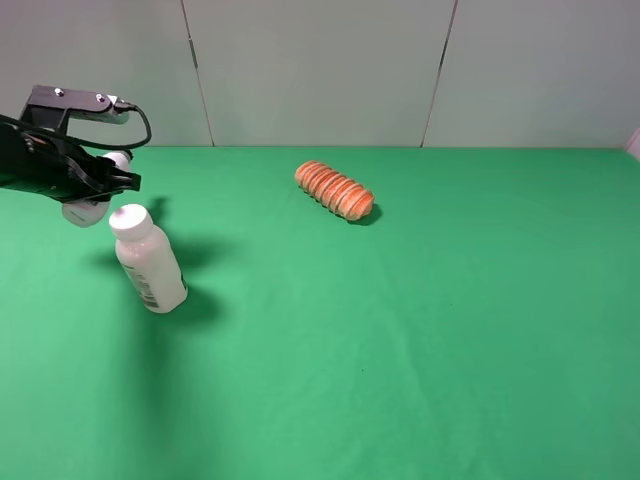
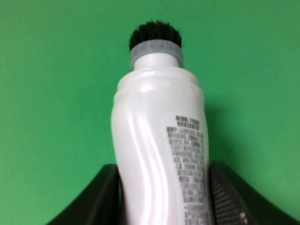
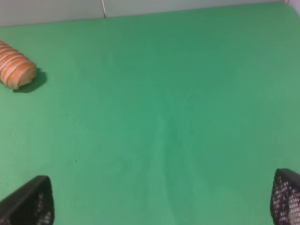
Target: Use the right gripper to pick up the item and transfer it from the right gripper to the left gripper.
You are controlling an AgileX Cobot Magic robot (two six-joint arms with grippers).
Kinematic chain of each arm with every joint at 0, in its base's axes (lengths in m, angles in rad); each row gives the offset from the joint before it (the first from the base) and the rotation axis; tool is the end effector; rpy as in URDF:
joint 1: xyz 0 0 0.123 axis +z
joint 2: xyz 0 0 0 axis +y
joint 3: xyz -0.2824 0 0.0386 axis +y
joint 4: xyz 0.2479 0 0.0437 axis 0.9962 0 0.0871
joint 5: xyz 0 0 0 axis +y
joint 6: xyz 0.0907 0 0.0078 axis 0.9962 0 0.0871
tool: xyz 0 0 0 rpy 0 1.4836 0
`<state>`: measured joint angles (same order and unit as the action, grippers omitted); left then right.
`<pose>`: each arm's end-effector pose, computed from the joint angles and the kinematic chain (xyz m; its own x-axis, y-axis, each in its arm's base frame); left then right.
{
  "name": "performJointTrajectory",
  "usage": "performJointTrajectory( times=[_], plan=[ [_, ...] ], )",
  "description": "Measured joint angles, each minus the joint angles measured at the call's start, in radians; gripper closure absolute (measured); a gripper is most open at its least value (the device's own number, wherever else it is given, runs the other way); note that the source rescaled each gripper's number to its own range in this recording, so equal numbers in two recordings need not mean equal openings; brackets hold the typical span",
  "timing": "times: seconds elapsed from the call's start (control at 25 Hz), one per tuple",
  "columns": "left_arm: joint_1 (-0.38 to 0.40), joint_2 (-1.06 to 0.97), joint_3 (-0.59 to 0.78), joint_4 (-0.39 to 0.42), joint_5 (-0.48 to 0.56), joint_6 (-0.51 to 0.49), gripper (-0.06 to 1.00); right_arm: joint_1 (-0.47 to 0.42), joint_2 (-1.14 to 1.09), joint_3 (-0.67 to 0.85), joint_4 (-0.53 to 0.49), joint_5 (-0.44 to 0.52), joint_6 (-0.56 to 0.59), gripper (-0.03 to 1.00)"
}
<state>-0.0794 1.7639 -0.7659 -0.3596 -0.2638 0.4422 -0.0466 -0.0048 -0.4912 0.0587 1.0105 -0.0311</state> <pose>0.3341 -0.0183 0.1522 -0.6103 0.1424 -0.7793 0.0645 0.9894 0.1302 -0.0024 0.0046 0.2789 -0.4133 0.0194 -0.9104 0.0014 0.9998 0.0207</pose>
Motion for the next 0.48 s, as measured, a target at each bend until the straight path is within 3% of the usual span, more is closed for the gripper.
performJointTrajectory(
  times=[0.48],
  plan=[
    [-0.005,0.141,0.001,-0.001,-0.067,-0.010,0.94,0.000,0.000,0.000,0.002,-0.001,0.000,-0.03]
  ],
)
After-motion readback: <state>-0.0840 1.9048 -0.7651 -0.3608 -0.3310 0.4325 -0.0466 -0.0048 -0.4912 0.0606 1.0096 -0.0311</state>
